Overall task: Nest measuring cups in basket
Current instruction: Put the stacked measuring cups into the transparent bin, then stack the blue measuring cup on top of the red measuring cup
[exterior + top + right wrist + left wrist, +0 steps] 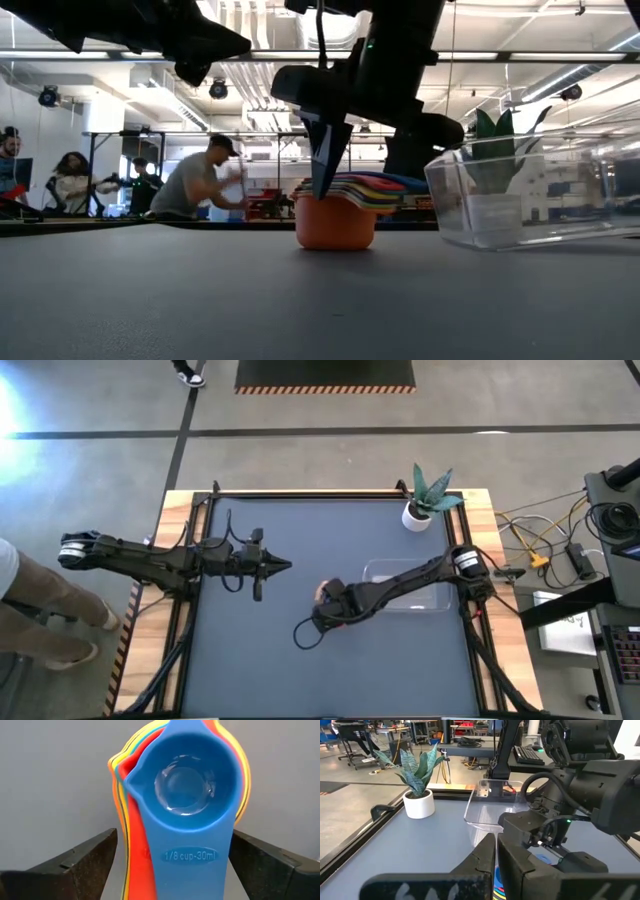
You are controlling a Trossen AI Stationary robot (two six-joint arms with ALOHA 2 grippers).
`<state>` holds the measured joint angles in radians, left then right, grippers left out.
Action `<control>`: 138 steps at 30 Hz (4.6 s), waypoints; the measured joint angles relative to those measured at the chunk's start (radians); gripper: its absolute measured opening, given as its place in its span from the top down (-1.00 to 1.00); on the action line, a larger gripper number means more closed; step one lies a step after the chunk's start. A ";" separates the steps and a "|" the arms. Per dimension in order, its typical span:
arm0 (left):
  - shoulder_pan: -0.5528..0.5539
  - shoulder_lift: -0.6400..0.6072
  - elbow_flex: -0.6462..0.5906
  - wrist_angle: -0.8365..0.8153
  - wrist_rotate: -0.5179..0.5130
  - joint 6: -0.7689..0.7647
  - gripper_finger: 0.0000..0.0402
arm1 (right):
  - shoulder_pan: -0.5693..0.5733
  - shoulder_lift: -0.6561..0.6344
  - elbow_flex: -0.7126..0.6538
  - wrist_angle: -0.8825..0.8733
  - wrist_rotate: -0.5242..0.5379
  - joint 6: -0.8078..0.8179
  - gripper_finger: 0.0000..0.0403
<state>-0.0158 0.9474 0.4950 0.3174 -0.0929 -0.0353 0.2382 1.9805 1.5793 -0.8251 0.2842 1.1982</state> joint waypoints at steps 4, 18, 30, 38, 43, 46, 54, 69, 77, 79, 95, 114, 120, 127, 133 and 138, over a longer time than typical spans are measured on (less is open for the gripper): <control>0.000 0.000 0.000 -0.001 0.000 0.000 1.00 | -0.003 -0.008 -0.002 -0.004 0.002 -0.001 -0.68; 0.000 0.000 0.000 -0.005 -0.001 0.000 1.00 | -0.002 -0.008 0.032 -0.032 -0.105 -0.047 -0.62; 0.000 0.000 0.000 -0.005 -0.001 -0.004 1.00 | -0.001 -0.008 0.050 -0.152 -0.160 -0.059 -0.62; 0.000 0.000 0.000 -0.006 -0.001 -0.008 1.00 | 0.002 -0.009 0.146 -0.260 -0.123 -0.093 -0.62; 0.000 0.007 0.000 -0.006 -0.001 -0.008 1.00 | 0.002 -0.010 0.167 -0.266 -0.126 -0.135 -0.62; 0.000 0.019 0.000 -0.006 -0.001 -0.008 1.00 | 0.000 -0.009 0.168 -0.279 -0.127 -0.157 -0.62; 0.000 0.038 0.006 -0.005 -0.001 -0.008 1.00 | -0.001 -0.010 0.168 -0.278 -0.128 -0.284 -0.62; 0.000 0.039 0.014 -0.004 -0.001 -0.008 1.00 | 0.008 0.005 0.219 -0.291 -0.116 -0.414 -0.62; 0.000 0.038 0.013 -0.005 -0.001 -0.008 1.00 | 0.010 0.130 0.302 -0.341 -0.128 -0.410 -0.62; 0.000 0.038 0.013 -0.006 -0.001 -0.008 1.00 | 0.010 0.169 0.346 -0.396 -0.128 -0.410 -0.62; 0.000 0.038 0.013 -0.025 -0.001 -0.008 1.00 | 0.015 0.241 0.592 -0.523 -0.071 -0.438 -0.62; 0.000 0.038 0.013 -0.046 0.052 -0.019 1.00 | 0.140 0.124 0.638 -0.579 0.256 -0.421 -0.62; -0.001 0.038 0.013 -0.050 0.118 -0.027 1.00 | 0.232 0.054 0.628 -0.612 0.367 -0.379 -0.62; -0.014 0.039 0.013 -0.049 0.172 -0.035 1.00 | 0.350 0.084 0.611 -0.606 0.374 -0.435 -0.62; -0.027 0.039 0.013 -0.049 0.172 -0.035 1.00 | 0.430 0.185 0.521 -0.500 0.367 -0.546 -0.62; -0.027 0.039 0.013 -0.048 0.172 -0.035 1.00 | 0.434 0.202 0.393 -0.331 0.307 -0.615 -0.62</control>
<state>-0.0429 0.9867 0.5079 0.2695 0.0792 -0.0704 0.6724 2.1826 1.9719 -1.1556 0.5909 0.5835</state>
